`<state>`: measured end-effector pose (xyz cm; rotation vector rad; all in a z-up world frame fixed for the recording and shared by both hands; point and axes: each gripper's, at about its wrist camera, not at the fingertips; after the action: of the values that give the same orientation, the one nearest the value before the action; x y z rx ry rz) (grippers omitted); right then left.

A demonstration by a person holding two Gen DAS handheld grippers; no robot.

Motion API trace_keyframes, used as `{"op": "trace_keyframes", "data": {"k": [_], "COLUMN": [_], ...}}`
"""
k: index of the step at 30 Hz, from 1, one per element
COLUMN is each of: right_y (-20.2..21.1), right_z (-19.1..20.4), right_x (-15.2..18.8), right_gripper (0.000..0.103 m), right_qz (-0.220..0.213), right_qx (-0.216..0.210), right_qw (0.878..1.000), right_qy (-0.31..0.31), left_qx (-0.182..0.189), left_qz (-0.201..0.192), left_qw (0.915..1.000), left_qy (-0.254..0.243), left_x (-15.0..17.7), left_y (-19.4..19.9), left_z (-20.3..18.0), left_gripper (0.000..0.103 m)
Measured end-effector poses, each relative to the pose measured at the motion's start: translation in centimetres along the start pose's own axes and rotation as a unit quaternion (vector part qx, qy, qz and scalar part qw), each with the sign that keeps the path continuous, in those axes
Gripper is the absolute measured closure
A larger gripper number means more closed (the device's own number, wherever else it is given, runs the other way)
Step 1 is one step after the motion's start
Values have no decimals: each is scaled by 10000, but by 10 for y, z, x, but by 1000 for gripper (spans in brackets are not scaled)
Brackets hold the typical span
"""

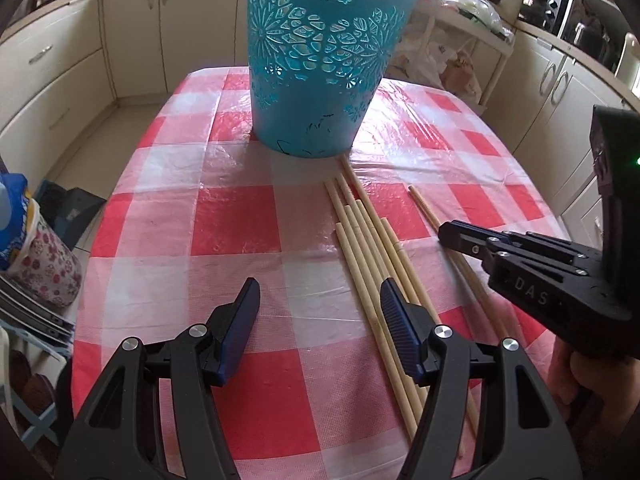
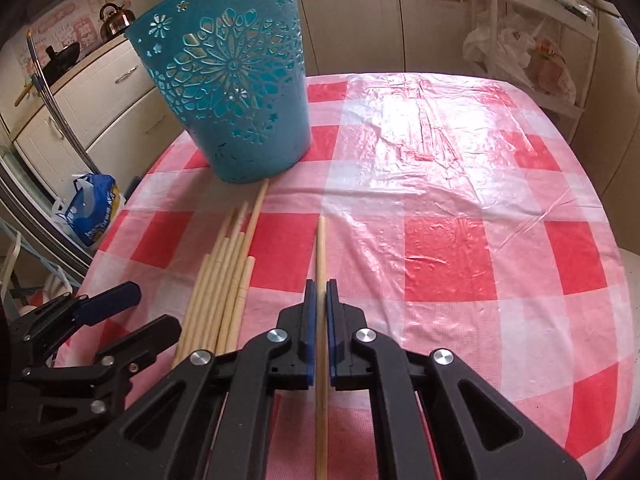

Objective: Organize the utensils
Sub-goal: 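Grasp another chopstick with the right gripper while the left gripper grasps one too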

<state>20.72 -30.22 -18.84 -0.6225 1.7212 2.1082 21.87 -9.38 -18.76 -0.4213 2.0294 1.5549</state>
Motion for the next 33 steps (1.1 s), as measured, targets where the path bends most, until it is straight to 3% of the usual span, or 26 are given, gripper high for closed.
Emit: {"op": "trace_keyframes", "data": {"k": [6,11,16,19,24,29,31,33], "right_y": [3,4,4,3,3,3,3,3], "right_z": [-4,-6,-6,-5,-5,-7,-7,-7], "right_x": [3,4,3,3,3,3,3,3], "right_gripper": [97,97,97,97,97,97,97,97], "right_qz": [5,14,19,25,19,27,21,6], "right_qx": [-124,-174,-184,-185,-188,-230,-232,-225], "right_qw": [9999,9998,9998,9998,9998,9997,9997,9997], "right_qy": [-33,-77,-85,-64,-42,-105,-115,-101], "left_qx": [-318,-593,-399,32,567,1059,1140,913], "left_qz": [43,76,146,166,435,613,730,737], "left_qw": [9991,9964,9968,9957,9741,9357,9332,9363], "left_qy": [-283,-602,-680,-909,-2147,-3310,-3327,-3310], "left_x": [0,-1,-6,-12,-20,-26,-31,-32], "left_y": [-3,-8,-8,-10,-16,-17,-18,-18], "left_z": [-9,-13,-10,-6,-11,-12,-11,-9], "left_gripper": [44,53,61,72,86,89,90,90]}}
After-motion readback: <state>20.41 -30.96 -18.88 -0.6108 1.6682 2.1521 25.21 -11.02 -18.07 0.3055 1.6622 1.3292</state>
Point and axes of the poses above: each gripper's, at about its wrist camera, not at the fingertips, and y roughly against the way its jaws point, z to its left, x to its underside, and after that the axes turned 3 degrees about x, right-handed
